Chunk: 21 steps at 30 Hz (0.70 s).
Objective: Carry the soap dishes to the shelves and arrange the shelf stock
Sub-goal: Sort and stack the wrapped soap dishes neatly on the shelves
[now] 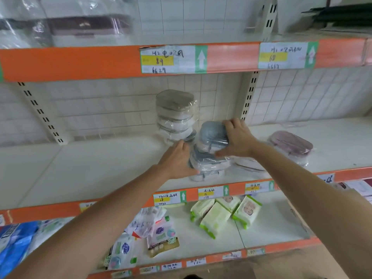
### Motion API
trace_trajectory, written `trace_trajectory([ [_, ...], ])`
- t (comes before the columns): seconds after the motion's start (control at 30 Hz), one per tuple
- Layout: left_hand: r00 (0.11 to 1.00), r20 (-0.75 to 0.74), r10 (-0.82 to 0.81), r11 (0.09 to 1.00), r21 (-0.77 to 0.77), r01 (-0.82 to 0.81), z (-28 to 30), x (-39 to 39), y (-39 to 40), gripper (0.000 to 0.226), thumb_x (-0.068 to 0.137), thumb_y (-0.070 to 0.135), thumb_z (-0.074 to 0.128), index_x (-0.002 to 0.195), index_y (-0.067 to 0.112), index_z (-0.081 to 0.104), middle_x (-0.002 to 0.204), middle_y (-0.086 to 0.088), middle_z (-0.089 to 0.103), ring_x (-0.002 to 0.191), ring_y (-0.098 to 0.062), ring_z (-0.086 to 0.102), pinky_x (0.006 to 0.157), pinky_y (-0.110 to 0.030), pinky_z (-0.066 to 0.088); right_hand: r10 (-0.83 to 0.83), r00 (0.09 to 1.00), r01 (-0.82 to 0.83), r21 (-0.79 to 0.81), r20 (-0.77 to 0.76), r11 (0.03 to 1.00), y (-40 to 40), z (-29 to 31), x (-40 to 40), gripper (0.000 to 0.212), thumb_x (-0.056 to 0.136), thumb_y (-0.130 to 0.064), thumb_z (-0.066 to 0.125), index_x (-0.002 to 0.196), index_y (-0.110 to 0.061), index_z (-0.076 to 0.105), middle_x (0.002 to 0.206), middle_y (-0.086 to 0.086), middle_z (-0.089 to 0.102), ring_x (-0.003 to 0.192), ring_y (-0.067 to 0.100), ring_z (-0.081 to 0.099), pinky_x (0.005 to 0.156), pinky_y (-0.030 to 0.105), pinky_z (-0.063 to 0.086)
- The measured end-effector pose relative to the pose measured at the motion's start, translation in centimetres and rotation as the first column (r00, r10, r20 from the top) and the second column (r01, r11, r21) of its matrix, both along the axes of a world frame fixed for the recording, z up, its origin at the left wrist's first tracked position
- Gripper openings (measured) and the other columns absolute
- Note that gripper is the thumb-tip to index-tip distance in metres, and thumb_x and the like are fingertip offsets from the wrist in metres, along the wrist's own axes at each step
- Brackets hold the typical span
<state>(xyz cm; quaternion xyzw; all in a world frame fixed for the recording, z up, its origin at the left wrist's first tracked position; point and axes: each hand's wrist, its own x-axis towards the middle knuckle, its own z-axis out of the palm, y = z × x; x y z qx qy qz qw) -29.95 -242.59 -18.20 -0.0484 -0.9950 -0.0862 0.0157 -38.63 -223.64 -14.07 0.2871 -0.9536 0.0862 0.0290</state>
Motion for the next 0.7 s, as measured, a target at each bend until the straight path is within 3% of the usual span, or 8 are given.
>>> trace_trajectory([
  [0.13, 0.996, 0.093, -0.010, 0.997, 0.080, 0.003, 0.3, -1.5, 2.4, 0.110, 0.076, 0.064, 0.065, 0.149, 0.001, 0.014, 0.155, -0.014, 0.016, 0.143, -0.026, 0.018, 0.117, -0.035, 0.020, -0.139, 0.986, 0.144, 0.054, -0.094, 0.988, 2.2, 0.7, 0.3, 0.106, 0.064, -0.061, 0.074, 0.139, -0.003, 0.028, 0.132, 0.016, 0.032, 0.123, 0.033, 0.031, 0.107, 0.039, 0.027],
  [0.23, 0.985, 0.173, 0.003, 0.999, -0.032, 0.002, -0.4, -3.4, 3.9, 0.118, 0.077, 0.073, 0.056, 0.152, 0.002, -0.002, 0.161, -0.014, -0.001, 0.148, -0.027, 0.002, 0.120, -0.039, 0.008, -0.212, 0.973, 0.218, 0.060, -0.094, 0.974, 3.4, -0.1, 0.8, 0.106, 0.064, -0.066, 0.072, 0.136, -0.002, 0.029, 0.129, 0.017, 0.034, 0.121, 0.033, 0.034, 0.105, 0.041, 0.028],
  [0.33, 0.998, 0.050, 0.032, 0.980, -0.196, -0.021, -0.9, -4.3, 4.2, 0.108, 0.078, 0.069, 0.058, 0.150, 0.002, 0.015, 0.152, -0.015, 0.026, 0.139, -0.029, 0.022, 0.113, -0.040, 0.018, -0.250, 0.964, 0.252, 0.013, -0.085, 0.968, 4.2, -0.4, 1.7, 0.105, 0.064, -0.068, 0.070, 0.136, -0.002, 0.030, 0.129, 0.016, 0.034, 0.119, 0.033, 0.034, 0.104, 0.041, 0.030],
  [0.4, 1.000, -0.023, 0.007, 0.981, -0.194, -0.011, -0.4, -3.5, 4.1, 0.096, 0.076, 0.067, 0.060, 0.142, 0.004, 0.031, 0.139, -0.011, 0.038, 0.130, -0.027, 0.030, 0.107, -0.038, 0.023, -0.267, 0.962, 0.268, 0.007, -0.062, 0.963, 4.4, -0.1, 2.9, 0.104, 0.065, -0.066, 0.069, 0.136, -0.003, 0.029, 0.129, 0.015, 0.033, 0.119, 0.032, 0.034, 0.103, 0.041, 0.030],
  [0.6, 0.998, 0.055, 0.029, 0.994, -0.110, -0.023, 4.2, 5.0, 1.9, 0.084, 0.068, 0.064, 0.069, 0.129, 0.011, 0.043, 0.128, -0.004, 0.043, 0.122, -0.023, 0.033, 0.099, -0.034, 0.028, -0.309, 0.941, 0.310, 0.012, 0.137, 0.951, 4.3, 4.0, 10.4, 0.105, 0.065, -0.062, 0.074, 0.138, -0.004, 0.027, 0.135, 0.014, 0.031, 0.127, 0.032, 0.029, 0.106, 0.041, 0.026],
  [0.7, 0.993, 0.117, -0.001, 0.997, -0.077, 0.011, 8.6, 10.4, 0.4, 0.088, 0.066, 0.065, 0.069, 0.131, 0.012, 0.042, 0.128, -0.002, 0.042, 0.122, -0.021, 0.032, 0.099, -0.032, 0.026, -0.268, 0.951, 0.264, 0.044, 0.154, 0.963, 4.1, 8.1, 15.0, 0.107, 0.063, -0.065, 0.073, 0.139, -0.004, 0.027, 0.135, 0.014, 0.033, 0.127, 0.031, 0.029, 0.105, 0.041, 0.027],
])
